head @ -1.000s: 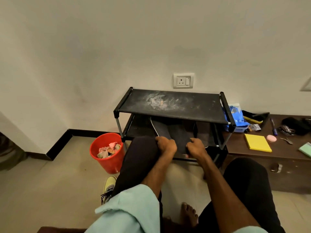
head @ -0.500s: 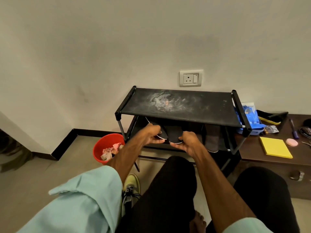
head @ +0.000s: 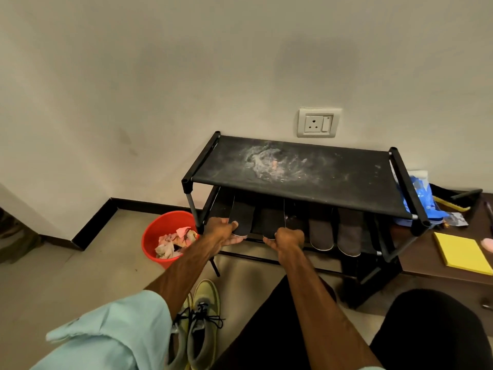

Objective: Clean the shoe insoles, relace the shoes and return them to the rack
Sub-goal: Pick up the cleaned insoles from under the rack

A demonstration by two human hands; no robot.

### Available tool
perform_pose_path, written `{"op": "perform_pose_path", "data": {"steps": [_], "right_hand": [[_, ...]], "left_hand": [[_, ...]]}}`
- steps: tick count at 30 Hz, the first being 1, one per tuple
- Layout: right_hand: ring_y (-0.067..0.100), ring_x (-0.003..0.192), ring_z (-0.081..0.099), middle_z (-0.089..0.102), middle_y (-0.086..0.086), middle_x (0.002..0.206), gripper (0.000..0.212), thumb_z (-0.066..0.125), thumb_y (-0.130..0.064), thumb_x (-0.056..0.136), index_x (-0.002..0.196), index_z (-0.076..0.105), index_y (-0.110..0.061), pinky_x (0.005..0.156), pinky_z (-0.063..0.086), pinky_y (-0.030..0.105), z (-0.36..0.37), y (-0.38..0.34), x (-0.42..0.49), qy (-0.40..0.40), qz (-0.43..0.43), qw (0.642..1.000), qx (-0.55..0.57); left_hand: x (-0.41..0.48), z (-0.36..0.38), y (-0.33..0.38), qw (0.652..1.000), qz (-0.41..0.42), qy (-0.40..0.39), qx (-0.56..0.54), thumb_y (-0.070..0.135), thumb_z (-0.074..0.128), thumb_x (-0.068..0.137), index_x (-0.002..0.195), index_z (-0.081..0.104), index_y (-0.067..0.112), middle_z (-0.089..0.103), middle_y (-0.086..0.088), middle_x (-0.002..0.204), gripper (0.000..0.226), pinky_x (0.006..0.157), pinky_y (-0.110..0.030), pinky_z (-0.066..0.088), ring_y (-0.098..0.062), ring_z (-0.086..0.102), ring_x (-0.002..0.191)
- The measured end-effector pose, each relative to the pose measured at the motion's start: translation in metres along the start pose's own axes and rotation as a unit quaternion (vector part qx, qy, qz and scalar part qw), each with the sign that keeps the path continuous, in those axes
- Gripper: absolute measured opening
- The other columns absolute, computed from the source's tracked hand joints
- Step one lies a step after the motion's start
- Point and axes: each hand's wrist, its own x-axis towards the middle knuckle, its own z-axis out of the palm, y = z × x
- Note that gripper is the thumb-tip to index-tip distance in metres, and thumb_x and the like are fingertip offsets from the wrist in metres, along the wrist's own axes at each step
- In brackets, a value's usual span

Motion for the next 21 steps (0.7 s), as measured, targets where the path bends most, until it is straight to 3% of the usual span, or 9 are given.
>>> {"op": "perform_pose_path", "data": {"steps": [2, 5, 8, 9, 11, 13, 15, 18, 21], "right_hand": [[0.05, 0.123, 0.056, 0.047, 0.029, 0.144, 0.05, 0.043, 0.019, 0.096, 0.144, 0.04, 0.005, 0.093, 0.056, 0.06, 0.002, 0.003, 0.002, -0.004, 0.008, 0.999, -0.034], [0.051, 0.123, 0.057, 0.045, 0.028, 0.147, 0.052, 0.043, 0.016, 0.098, 0.148, 0.037, 0.003, 0.088, 0.059, 0.057, -0.002, 0.006, 0.014, 0.014, 0.023, 0.999, -0.039], [0.048, 0.096, 0.07, 0.056, 0.029, 0.13, 0.047, 0.045, 0.009, 0.101, 0.146, 0.039, 0.001, 0.07, 0.064, 0.048, -0.003, 0.018, 0.013, 0.017, 0.041, 0.995, -0.09], [0.045, 0.082, 0.071, 0.06, 0.028, 0.119, 0.044, 0.045, 0.008, 0.101, 0.145, 0.042, 0.002, 0.059, 0.063, 0.043, -0.002, 0.023, 0.014, 0.011, 0.041, 0.994, -0.1], [0.038, 0.068, 0.069, 0.064, 0.026, 0.101, 0.037, 0.044, 0.006, 0.102, 0.139, 0.046, 0.005, 0.044, 0.057, 0.037, -0.001, 0.026, 0.011, -0.007, 0.036, 0.992, -0.117], [0.034, 0.068, 0.067, 0.063, 0.023, 0.087, 0.033, 0.046, 0.005, 0.102, 0.135, 0.049, 0.006, 0.05, 0.057, 0.038, -0.003, 0.026, 0.009, -0.003, 0.035, 0.99, -0.134], [0.032, 0.068, 0.065, 0.061, 0.021, 0.083, 0.035, 0.047, 0.007, 0.101, 0.136, 0.049, 0.007, 0.052, 0.054, 0.038, -0.003, 0.027, 0.011, -0.004, 0.04, 0.99, -0.139], [0.031, 0.068, 0.062, 0.063, 0.025, 0.099, 0.045, 0.043, 0.015, 0.098, 0.142, 0.045, 0.008, 0.051, 0.051, 0.038, -0.003, 0.03, 0.011, -0.004, 0.038, 0.991, -0.13], [0.031, 0.071, 0.063, 0.06, 0.026, 0.111, 0.049, 0.04, 0.019, 0.096, 0.142, 0.045, 0.007, 0.063, 0.055, 0.04, -0.003, 0.033, 0.014, -0.011, 0.03, 0.992, -0.122]], "left_hand": [[0.002, 0.0, -0.005, 0.999, -0.016, -0.001, -0.029, 0.009, 0.062, 0.1, 0.125, 0.054, -0.004, 0.067, -0.031, 0.115, 0.03, 0.051, -0.031, 0.06, -0.039, 0.076, 0.081], [0.001, 0.003, -0.014, 0.998, -0.043, -0.005, -0.055, 0.011, 0.055, 0.104, 0.123, 0.049, -0.008, 0.064, -0.037, 0.116, 0.028, 0.049, -0.027, 0.058, -0.046, 0.068, 0.107], [0.012, 0.002, -0.028, 0.997, -0.051, -0.014, -0.047, 0.012, 0.054, 0.105, 0.129, 0.053, -0.012, 0.067, -0.034, 0.116, 0.033, 0.047, -0.024, 0.057, -0.04, 0.072, 0.098], [0.013, 0.0, -0.031, 0.997, -0.062, -0.019, -0.048, 0.01, 0.052, 0.105, 0.125, 0.055, -0.011, 0.067, -0.033, 0.118, 0.029, 0.052, -0.023, 0.058, -0.037, 0.072, 0.095], [0.012, -0.003, -0.032, 0.994, -0.088, -0.034, -0.056, 0.004, 0.048, 0.105, 0.106, 0.055, -0.004, 0.066, -0.03, 0.12, 0.011, 0.074, -0.028, 0.06, -0.037, 0.07, 0.105], [0.013, -0.006, -0.033, 0.993, -0.095, -0.04, -0.062, -0.003, 0.044, 0.105, 0.094, 0.05, 0.003, 0.066, -0.025, 0.116, 0.014, 0.09, -0.036, 0.056, -0.04, 0.067, 0.113], [0.012, -0.01, -0.031, 0.992, -0.096, -0.052, -0.063, -0.007, 0.044, 0.103, 0.102, 0.055, -0.002, 0.067, -0.021, 0.111, 0.012, 0.085, -0.034, 0.059, -0.04, 0.068, 0.111], [0.019, -0.014, -0.034, 0.99, -0.106, -0.063, -0.064, -0.007, 0.047, 0.102, 0.13, 0.053, -0.01, 0.067, -0.025, 0.122, 0.029, 0.064, -0.029, 0.063, -0.035, 0.074, 0.097], [0.018, -0.016, -0.034, 0.989, -0.113, -0.061, -0.069, -0.009, 0.046, 0.101, 0.132, 0.052, -0.01, 0.066, -0.026, 0.125, 0.032, 0.058, -0.029, 0.062, -0.036, 0.074, 0.095]]}}
